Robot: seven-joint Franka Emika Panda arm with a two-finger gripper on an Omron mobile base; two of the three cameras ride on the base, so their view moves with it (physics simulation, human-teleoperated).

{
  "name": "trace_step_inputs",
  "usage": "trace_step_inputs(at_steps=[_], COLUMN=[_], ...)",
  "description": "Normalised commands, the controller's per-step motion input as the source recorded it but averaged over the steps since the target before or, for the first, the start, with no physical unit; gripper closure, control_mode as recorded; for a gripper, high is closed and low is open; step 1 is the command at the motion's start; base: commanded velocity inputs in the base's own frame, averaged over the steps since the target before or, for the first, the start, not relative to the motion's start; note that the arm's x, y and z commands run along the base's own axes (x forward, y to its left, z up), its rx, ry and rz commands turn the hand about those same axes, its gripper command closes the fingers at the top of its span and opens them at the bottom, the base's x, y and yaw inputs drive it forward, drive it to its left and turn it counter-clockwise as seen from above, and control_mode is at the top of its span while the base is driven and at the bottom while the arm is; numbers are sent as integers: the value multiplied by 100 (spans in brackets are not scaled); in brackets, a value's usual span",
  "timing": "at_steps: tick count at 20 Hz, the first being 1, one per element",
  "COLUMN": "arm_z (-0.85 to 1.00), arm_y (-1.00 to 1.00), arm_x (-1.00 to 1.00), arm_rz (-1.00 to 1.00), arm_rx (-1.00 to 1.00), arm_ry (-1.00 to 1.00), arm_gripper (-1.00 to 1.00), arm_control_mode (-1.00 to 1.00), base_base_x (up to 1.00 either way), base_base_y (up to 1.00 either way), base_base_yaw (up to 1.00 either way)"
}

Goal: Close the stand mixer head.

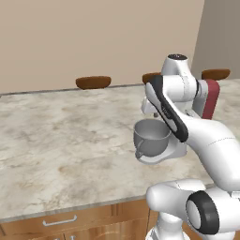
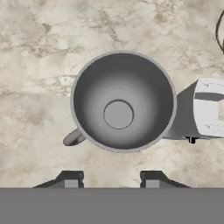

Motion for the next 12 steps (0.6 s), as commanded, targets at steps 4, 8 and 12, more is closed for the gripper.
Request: trace_step_inputs(at_steps=[4,8,12], arm_z=[4,18,28], arm_y=[-26,-84,-100], arm_x=[0,-10,-43], arm_rz=[0,14,24], arm_rx=[0,6,21], arm_ry=[-1,-2,-1], arm_gripper=[-100,-100,-100], arm_control_mode=[-100,-100,-100], base_base_x=[0,0,0], base_base_y=[0,0,0], base_base_yaw=[0,0,0])
